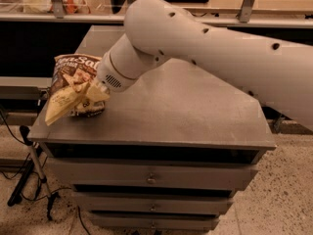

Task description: Pick brown chip bag

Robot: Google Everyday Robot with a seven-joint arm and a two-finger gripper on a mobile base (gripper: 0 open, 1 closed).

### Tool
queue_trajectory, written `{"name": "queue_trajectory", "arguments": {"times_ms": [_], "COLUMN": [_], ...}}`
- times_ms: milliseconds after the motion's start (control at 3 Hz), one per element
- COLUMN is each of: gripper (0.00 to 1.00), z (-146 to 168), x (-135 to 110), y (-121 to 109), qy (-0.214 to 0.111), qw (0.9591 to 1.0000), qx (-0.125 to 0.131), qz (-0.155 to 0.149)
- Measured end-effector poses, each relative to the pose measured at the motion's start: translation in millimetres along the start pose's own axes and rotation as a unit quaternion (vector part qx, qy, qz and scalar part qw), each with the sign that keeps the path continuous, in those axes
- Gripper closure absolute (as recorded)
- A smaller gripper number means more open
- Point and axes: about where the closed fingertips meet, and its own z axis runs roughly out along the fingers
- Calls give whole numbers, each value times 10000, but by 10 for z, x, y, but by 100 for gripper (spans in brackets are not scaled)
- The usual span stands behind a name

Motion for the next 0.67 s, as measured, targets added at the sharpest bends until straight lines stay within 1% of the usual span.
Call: {"name": "queue_trajectory", "arguments": {"times_ms": [333,667], "gripper": [100,100], "z": [-214,-463], "x": [6,-41], "y": [-208,-424], "qy": [-27,-77], "qw": [9998,9989], "qx": [215,445], "qz": [-18,-81]}}
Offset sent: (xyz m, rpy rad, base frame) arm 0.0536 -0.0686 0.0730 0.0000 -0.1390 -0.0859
